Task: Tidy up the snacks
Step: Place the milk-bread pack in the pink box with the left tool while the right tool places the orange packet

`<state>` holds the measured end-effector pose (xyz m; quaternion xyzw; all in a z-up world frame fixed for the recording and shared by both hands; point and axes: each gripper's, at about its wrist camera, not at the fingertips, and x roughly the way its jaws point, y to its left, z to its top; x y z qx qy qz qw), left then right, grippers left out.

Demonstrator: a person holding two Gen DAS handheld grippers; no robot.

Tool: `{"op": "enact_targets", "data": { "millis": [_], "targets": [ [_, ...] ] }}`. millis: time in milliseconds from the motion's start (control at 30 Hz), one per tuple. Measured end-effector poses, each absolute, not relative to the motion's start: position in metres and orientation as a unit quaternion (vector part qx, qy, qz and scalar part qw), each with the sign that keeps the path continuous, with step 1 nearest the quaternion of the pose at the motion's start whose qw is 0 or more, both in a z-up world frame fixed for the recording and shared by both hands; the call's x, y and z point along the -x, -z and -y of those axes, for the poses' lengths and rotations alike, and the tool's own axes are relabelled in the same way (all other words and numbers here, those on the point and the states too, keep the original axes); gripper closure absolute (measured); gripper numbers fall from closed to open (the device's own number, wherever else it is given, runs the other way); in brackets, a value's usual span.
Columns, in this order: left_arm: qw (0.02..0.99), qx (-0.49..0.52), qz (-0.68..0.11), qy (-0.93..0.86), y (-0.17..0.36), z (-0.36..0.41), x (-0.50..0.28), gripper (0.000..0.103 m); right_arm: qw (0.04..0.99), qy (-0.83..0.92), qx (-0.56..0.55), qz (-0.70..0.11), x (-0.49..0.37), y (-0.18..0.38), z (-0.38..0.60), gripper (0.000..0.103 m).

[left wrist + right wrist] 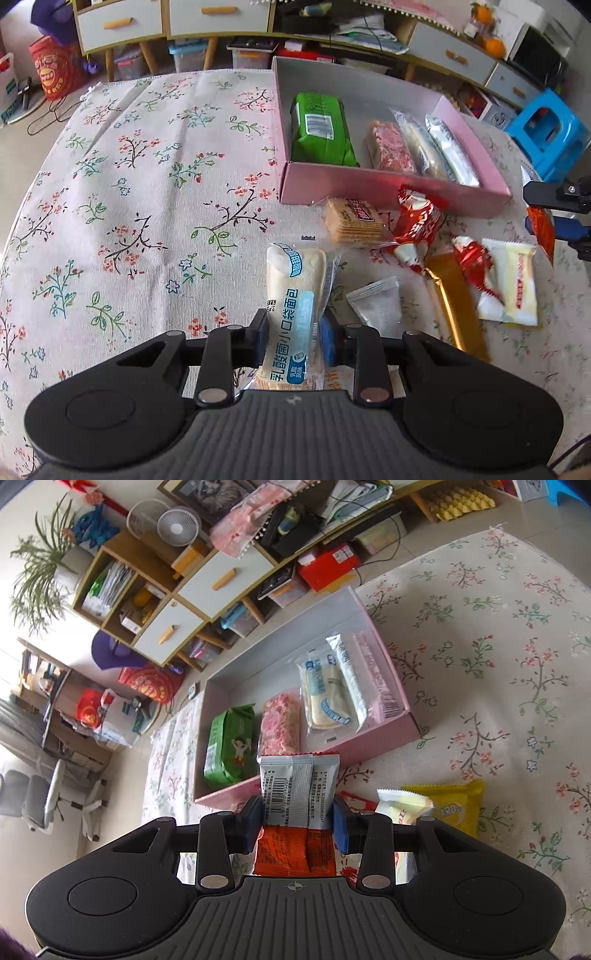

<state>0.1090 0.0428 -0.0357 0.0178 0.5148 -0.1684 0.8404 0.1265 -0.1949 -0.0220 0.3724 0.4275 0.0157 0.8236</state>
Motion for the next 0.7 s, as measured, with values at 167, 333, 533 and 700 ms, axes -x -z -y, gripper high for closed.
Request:
{"op": "enact_targets", "data": {
  "millis": [167,333,533,700],
  "targets": [
    [0.845,0.014,-0.506,0.172,0.023,-0.055,-0.102,0.078,0.822,-0.005,-0.390,-0.415,-0.127,0.018,0.206,0.065],
    [0.854,0.051,-0.488,0.171,0.005,-0.066,-0.094,0.078,0.814,0.010,-0.419,-0.403,-0.131,0.019,0.218,0.065],
    [0.868,0.085,-0.460,0.165,-0.010,-0.065,-0.097,0.078,0.797,0.010,-0.456,-0.395,-0.144,0.024,0.217,0.065],
    [0.869,0.109,-0.452,0.167,-0.012,-0.056,-0.121,0.078,0.804,0.019,-0.441,-0.400,-0.167,0.027,0.209,0.065]
  ]
}}
